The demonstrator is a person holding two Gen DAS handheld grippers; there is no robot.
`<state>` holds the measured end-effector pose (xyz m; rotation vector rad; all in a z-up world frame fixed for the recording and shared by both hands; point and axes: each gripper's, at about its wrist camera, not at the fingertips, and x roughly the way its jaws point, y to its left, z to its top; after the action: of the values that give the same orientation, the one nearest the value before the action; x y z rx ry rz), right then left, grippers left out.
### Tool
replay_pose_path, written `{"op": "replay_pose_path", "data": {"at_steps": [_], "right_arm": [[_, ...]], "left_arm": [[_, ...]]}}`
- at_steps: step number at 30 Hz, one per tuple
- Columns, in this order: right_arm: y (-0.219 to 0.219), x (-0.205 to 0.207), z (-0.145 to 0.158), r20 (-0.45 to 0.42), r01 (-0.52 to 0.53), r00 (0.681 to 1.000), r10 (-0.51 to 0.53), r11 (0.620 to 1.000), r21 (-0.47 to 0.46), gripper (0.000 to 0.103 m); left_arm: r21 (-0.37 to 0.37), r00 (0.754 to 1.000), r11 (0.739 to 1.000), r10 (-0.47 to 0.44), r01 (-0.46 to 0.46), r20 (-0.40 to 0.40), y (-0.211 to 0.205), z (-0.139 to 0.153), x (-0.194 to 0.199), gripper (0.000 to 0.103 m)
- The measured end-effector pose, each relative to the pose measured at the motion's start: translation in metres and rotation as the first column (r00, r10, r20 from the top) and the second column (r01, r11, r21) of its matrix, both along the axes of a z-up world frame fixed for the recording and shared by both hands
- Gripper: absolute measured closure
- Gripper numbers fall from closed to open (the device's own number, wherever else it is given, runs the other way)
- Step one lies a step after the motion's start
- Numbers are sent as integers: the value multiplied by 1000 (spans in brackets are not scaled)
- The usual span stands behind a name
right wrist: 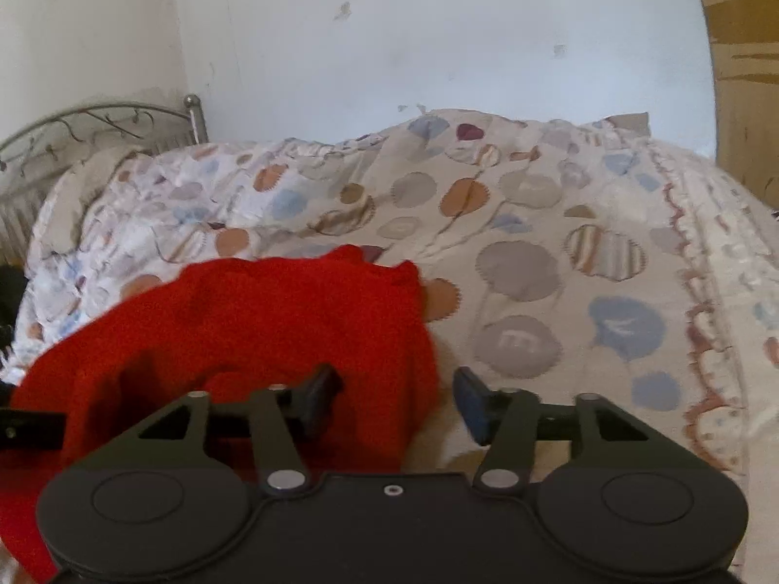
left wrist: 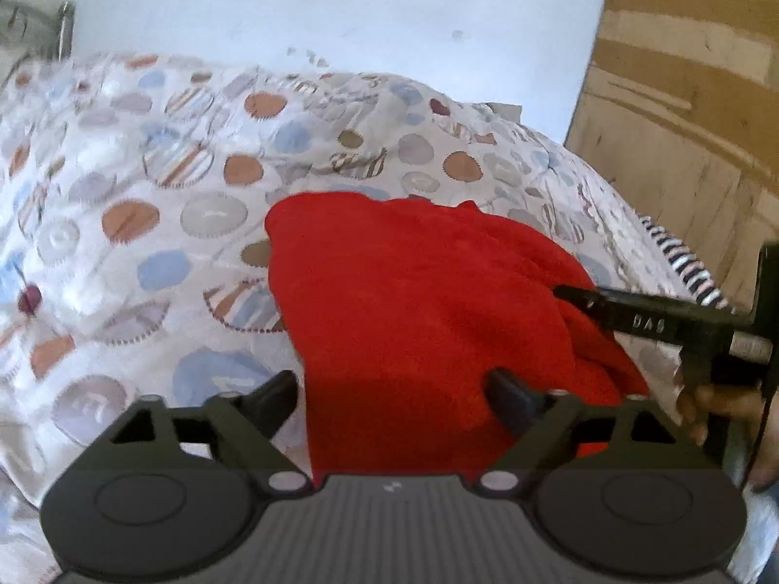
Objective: Fold small clothes
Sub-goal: 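Open both tools and pull them back from the folded sweater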
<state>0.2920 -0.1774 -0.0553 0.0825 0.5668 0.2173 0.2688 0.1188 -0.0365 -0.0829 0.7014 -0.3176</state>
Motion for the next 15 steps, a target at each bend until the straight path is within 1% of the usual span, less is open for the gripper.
{"op": "replay_pose_path", "data": {"at_steps": [1,2,4,6,8,10,12,15], "right_arm": [[-2,-1,1,4,7,1000,-7,1000,-1,38],[-4,-4,4,8,12,1000,-12,1000,1,37],[-7,-14,13,27,23,999,-24,1000,6,31],[-10,-26,26,61,24,998,-26,999,24,21],[-11,-41,40,100,16,995,-20,999,43,18],[-10,-62,54,140,-2,990,-4,999,45,12],[-9,-85,68,180,-21,984,12,999,43,3],[-8,-122,86,227,-41,973,31,998,41,1]], "left_arm": [[20,1000,1000,-1,0,8,-3,3,-4,6],[35,1000,999,1,-1,15,-4,6,-9,4],[52,999,999,9,-11,36,-9,13,-20,1],[56,997,998,25,-29,68,-11,23,-34,0],[61,995,997,42,-48,96,-12,34,-48,0],[66,991,996,57,-65,118,-13,44,-62,0],[65,987,994,79,-89,143,-14,54,-80,0],[66,978,990,111,-124,175,-16,65,-106,0]]}}
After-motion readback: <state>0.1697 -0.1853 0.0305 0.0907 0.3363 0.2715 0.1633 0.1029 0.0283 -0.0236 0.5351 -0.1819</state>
